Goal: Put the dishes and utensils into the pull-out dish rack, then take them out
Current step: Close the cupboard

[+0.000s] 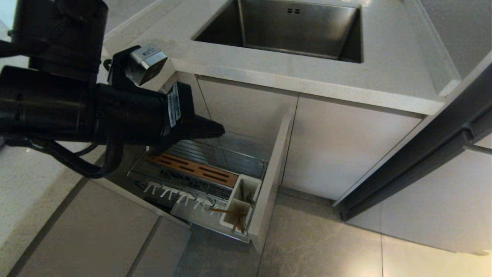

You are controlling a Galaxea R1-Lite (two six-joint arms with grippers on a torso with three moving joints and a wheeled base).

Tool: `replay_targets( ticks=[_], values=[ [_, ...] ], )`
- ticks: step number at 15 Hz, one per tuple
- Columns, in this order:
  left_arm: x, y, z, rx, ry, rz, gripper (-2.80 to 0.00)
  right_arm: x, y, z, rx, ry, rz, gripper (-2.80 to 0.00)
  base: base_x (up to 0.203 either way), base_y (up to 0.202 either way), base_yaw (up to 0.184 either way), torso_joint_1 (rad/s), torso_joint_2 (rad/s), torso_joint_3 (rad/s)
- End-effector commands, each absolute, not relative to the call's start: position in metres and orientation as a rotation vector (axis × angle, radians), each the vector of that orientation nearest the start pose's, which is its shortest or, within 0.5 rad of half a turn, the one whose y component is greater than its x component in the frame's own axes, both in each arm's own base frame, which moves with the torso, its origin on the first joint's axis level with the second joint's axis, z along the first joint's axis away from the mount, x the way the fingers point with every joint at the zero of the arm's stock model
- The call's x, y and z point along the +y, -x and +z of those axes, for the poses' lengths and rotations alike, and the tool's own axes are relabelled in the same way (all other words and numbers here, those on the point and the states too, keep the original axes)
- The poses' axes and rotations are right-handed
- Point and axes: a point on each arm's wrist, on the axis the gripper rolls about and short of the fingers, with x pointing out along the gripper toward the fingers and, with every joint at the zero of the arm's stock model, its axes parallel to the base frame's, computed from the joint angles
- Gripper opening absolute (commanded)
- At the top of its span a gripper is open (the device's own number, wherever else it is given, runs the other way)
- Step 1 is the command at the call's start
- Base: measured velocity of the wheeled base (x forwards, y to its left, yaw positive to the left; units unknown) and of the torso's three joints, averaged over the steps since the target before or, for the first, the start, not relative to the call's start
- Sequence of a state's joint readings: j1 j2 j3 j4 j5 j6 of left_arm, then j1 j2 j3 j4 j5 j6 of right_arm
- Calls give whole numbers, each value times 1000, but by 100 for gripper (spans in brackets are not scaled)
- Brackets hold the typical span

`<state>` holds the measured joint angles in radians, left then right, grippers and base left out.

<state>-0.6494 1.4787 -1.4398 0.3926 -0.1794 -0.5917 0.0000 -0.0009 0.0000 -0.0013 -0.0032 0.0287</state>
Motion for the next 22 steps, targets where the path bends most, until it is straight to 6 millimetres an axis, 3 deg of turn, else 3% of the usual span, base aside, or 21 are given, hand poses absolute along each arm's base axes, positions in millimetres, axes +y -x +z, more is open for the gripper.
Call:
replay_targets(
  ticks=[1,8,15,22],
  values=[
    [-162,-188,325,700,439,-748,0,0,23,76,-3,-29,-3,-280,0,0,0,0,0,0],
    [-197,-193,300,889,404,-949,0,0,23,76,-3,-29,-3,-280,0,0,0,0,0,0],
    [-240,-214,253,1043,334,-930,0,0,23,76,-3,-29,-3,-280,0,0,0,0,0,0],
    [-255,-233,214,1060,201,-791,0,0,23,76,-3,-29,-3,-280,0,0,0,0,0,0]
  ],
)
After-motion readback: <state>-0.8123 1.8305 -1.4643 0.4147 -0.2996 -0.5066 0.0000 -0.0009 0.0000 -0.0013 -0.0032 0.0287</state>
